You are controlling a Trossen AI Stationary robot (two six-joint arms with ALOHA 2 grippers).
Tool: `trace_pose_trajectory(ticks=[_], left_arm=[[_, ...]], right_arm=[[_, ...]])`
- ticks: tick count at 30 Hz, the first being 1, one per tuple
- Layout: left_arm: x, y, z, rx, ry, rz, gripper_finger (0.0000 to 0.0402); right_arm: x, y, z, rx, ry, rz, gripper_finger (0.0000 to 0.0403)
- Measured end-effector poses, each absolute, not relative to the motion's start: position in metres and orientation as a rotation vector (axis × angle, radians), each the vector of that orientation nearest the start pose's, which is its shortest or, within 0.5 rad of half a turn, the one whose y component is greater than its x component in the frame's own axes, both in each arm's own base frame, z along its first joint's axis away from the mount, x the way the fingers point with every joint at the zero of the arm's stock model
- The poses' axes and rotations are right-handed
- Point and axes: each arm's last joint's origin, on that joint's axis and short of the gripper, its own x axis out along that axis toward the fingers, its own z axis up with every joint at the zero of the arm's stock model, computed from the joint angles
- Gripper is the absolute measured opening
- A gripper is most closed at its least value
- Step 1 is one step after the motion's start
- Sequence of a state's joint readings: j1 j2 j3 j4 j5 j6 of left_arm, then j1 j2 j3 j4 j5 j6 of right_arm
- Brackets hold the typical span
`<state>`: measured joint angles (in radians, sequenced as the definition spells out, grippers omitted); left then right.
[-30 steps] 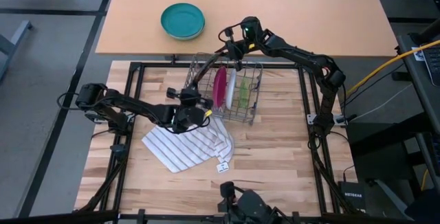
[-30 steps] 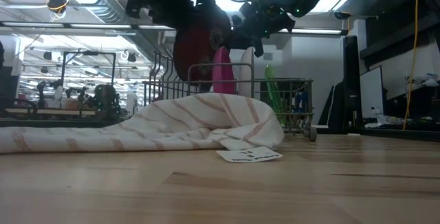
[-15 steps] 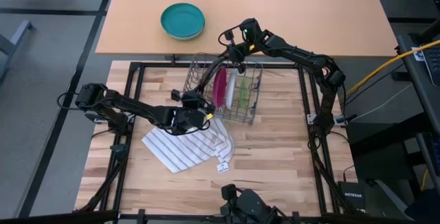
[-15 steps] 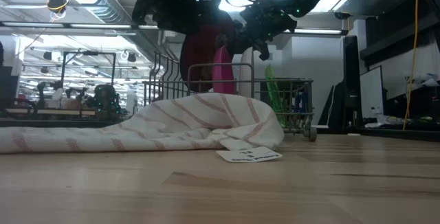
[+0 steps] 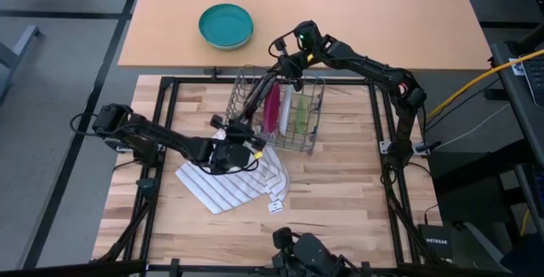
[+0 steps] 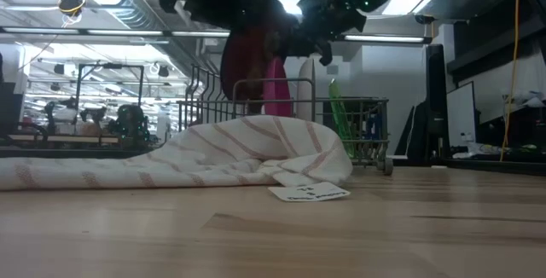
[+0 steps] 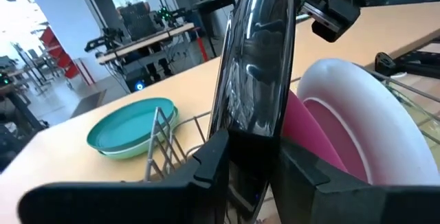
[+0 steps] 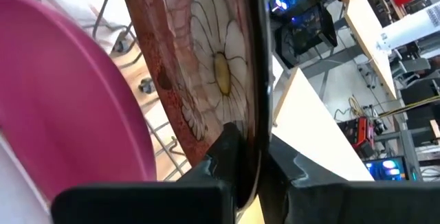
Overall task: Sort dishes
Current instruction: Put the red plate in the dish rack
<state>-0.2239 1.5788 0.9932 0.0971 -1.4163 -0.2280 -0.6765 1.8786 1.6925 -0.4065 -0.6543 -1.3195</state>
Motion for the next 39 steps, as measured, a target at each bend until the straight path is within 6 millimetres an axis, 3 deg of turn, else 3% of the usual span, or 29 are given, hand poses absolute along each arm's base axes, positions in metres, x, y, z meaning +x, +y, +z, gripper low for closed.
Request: trace_pose_trajectory(ticks=[13, 20, 39], left_arm=[[0.315, -0.065, 0.255, 0.208, 0.205, 1.158, 0.0078], [0.308, -0.077, 0.260, 0.232, 0.163, 1.230, 0.0077], [0.310, -0.059, 0.261, 0.234, 0.175, 1.285, 0.0029]], right_arm=[[0.340, -0.252, 0.319, -0.957, 0.443, 0.323, 0.0031], [0.334, -0.254, 0.309, -1.073, 0.626, 0.325, 0.0028], [0.338, -0.245, 0.308, -1.097, 0.623, 0.375, 0.0029]])
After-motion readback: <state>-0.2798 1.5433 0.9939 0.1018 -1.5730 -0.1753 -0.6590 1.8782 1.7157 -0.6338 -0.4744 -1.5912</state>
